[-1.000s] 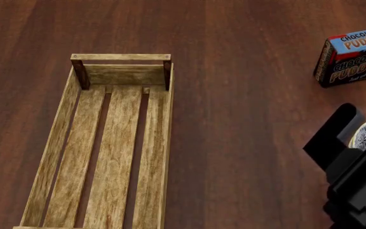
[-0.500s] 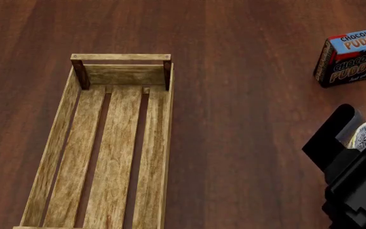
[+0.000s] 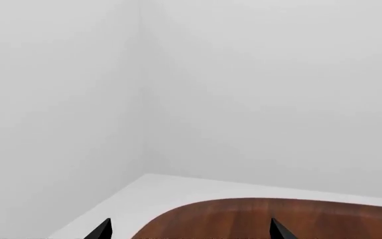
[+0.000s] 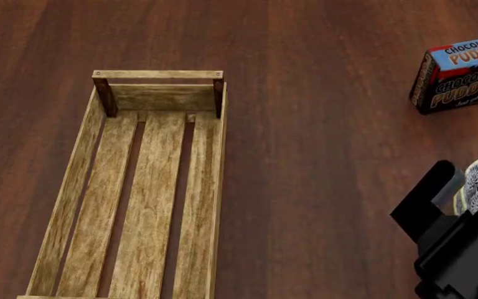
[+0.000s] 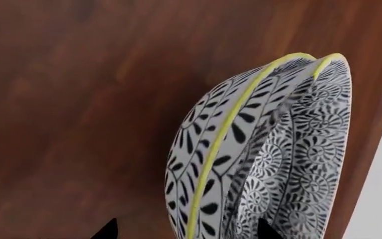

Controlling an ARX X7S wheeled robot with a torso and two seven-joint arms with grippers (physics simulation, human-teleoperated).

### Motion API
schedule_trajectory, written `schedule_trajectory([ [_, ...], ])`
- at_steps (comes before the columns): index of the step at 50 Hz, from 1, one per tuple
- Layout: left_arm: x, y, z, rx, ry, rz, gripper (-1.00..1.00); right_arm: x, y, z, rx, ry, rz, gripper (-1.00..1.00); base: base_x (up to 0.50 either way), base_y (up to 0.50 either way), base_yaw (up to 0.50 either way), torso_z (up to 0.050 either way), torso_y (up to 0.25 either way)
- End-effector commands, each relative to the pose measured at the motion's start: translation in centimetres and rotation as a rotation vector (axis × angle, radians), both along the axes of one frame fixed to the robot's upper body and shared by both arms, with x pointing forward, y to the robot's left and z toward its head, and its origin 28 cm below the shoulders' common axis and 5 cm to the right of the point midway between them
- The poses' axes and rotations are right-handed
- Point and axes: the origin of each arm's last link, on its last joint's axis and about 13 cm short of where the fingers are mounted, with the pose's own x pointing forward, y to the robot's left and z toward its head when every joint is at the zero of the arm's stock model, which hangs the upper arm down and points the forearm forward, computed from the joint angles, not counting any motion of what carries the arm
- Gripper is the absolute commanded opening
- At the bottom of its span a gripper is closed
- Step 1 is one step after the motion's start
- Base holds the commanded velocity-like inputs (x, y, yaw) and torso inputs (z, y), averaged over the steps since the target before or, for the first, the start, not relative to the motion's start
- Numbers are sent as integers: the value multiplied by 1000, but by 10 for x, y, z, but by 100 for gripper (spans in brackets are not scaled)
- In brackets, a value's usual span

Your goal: Stack the left bowl on the right bowl and place them in the tray.

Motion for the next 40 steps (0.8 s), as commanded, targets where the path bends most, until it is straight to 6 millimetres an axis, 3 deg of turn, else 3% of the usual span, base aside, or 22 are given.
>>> schedule_trajectory([
  [1,1,-1,-2,-1,8,-1,100,0,-3,-15,5,26,-16,100,0,0,0,0,0],
  [18,10,-3,-6,5,33,-1,100,8,-4,-33,-6,49,-17,100,0,0,0,0,0],
  [19,10,-3,-5,6,33,-2,100,7,-5,-32,-4,51,-20,-100,0,0,0,0,0],
  [40,6,-2,-4,-6,13,-12,100,-17,-7,7,-67,2,-10,-100,0,0,0,0,0],
])
